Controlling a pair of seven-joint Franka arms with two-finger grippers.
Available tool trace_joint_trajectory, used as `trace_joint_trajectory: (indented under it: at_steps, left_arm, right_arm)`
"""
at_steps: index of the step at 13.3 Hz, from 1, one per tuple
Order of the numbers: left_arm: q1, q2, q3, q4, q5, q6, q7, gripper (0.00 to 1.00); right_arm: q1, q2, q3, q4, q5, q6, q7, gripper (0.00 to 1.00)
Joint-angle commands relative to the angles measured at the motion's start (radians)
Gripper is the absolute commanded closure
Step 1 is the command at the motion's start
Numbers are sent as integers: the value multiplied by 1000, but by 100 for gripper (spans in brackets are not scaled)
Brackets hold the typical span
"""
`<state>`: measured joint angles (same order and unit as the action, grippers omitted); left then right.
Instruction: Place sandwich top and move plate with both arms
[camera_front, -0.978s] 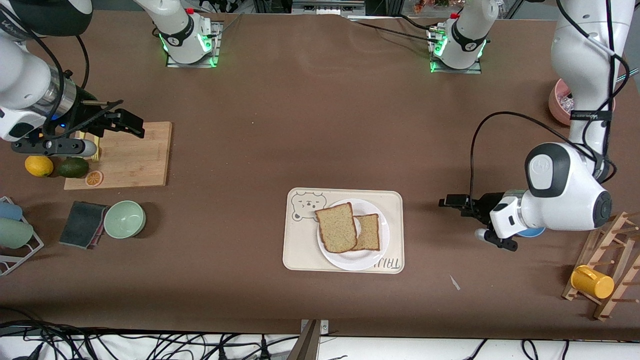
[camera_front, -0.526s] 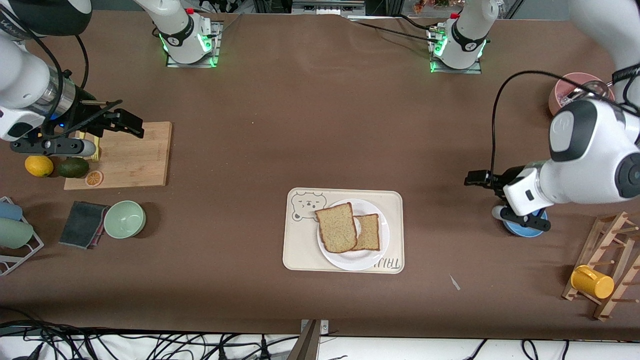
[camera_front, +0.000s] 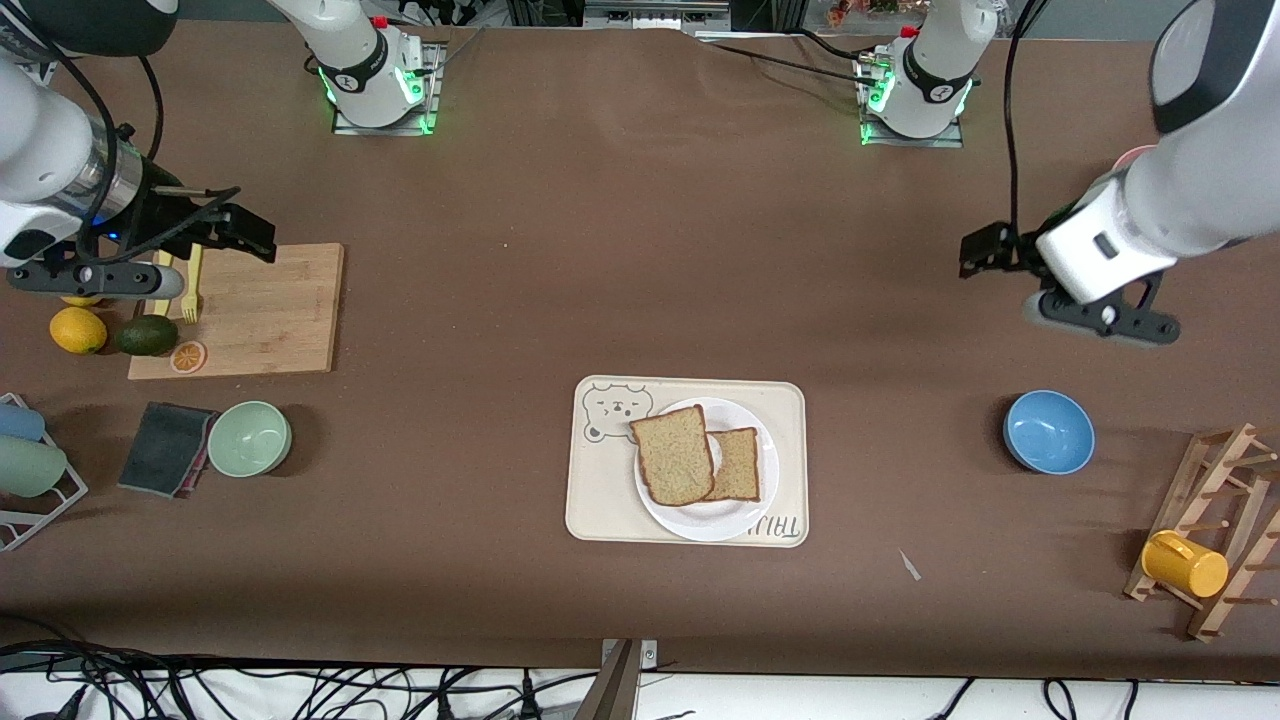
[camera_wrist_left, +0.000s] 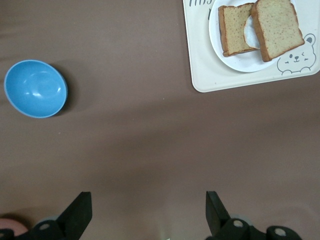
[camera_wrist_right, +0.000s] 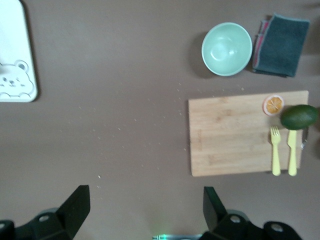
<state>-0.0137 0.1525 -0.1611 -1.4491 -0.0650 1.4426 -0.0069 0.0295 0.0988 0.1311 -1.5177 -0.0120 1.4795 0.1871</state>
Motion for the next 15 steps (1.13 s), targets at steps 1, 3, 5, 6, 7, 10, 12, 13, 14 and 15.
trace_joint_trajectory:
  at_steps: [1,3,5,6,7,10,12,13,14,15]
  left_arm:
    - [14,-108,5,-37,25,-4,-8,0]
    - [18,-114,37,-62,20,45,-8,0]
    - [-30,-125,81,-121,24,77,-10,0]
    - [-104,-145,163,-149,40,123,-7,0]
    - [-139,-146,222,-151,34,137,4,0]
    - [-135,-152,195,-165,50,119,-21,0]
    - [-105,-200,157,-166,59,88,-61,0]
    - [-92,-227,152,-171,59,73,-61,0]
    - [-88,-228,147,-178,60,62,-59,0]
    - [-85,-220,147,-183,60,67,-50,0]
  right_arm:
    - [-2,-34,1,-10,-19,-38,-20,0]
    - [-2,-36,1,-12,-19,-59,-29,0]
    - [-2,-36,2,-12,-19,-79,-29,0]
    - [-2,-36,2,-13,-19,-79,-28,0]
    - [-2,-36,2,-12,-19,-79,-29,0]
    - [-2,-36,-2,-7,-17,-79,-44,0]
    - [-2,-36,-1,1,-17,-94,-54,0]
    - [-2,-36,1,1,-17,-108,-43,0]
    - [-2,-36,1,1,-17,-108,-44,0]
    - [-2,-36,1,1,-17,-107,-50,0]
